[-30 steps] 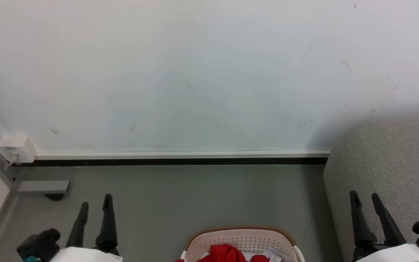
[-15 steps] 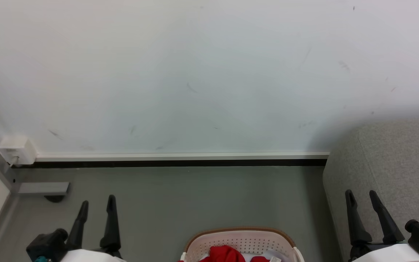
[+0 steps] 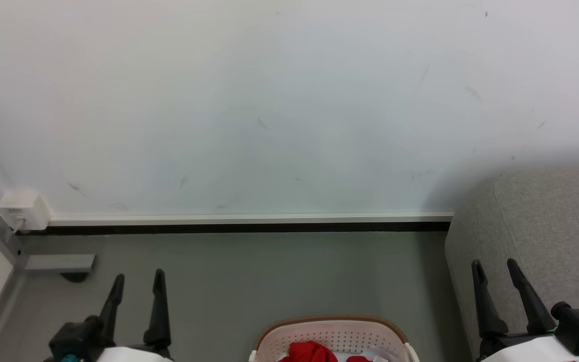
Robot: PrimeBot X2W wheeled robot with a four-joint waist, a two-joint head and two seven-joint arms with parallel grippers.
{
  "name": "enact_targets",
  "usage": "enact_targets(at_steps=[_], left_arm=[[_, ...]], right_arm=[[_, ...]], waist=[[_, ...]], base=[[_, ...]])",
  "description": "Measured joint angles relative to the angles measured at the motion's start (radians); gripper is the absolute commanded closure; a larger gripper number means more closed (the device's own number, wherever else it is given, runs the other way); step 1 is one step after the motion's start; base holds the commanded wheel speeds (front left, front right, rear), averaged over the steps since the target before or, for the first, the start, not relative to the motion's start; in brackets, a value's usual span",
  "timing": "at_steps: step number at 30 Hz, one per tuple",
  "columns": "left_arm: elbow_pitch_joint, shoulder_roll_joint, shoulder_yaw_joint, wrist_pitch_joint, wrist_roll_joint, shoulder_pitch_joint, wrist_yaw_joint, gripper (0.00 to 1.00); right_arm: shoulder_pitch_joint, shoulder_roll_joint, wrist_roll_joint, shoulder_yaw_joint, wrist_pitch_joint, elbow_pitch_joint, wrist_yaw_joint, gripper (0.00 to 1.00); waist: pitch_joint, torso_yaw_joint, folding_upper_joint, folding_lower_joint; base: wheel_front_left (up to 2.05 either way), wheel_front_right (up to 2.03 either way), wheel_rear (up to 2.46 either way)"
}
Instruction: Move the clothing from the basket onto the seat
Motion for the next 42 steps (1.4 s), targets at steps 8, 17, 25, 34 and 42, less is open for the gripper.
enact_targets(at_steps=[8,17,25,34,42], left_arm=[[0.003,0.0,-0.002,-0.016,0.061,0.003,0.0,0.0],[0.002,0.0,-0.004,-0.034,0.128,0.007,0.0,0.0],[0.0,0.0,-0.009,-0.049,0.174,0.008,0.001,0.0],[0.001,0.0,-0.007,-0.049,0.174,0.008,0.0,0.0],[0.004,0.0,-0.005,-0.049,0.174,0.008,-0.003,0.0]], right_arm=[[0.0,0.007,-0.061,-0.003,-0.006,0.001,0.0,0.0],[0.0,0.017,-0.123,-0.013,-0.014,-0.005,0.0,0.0],[-0.001,0.025,-0.174,-0.02,-0.017,-0.006,0.0,0.0],[-0.001,0.026,-0.172,-0.023,-0.019,-0.007,0.0,0.0],[-0.001,0.027,-0.172,-0.021,-0.019,-0.008,0.0,0.0]], waist=[[-0.006,0.001,0.0,0.0],[-0.013,0.0,0.0,0.0],[-0.017,0.0,0.0,0.0],[-0.02,-0.001,0.0,0.0],[-0.018,-0.004,0.0,0.0]], base=[[0.0,0.0,0.0],[0.0,0.0,0.0],[0.0,0.0,0.0],[0.0,0.0,0.0],[0.0,0.0,0.0]])
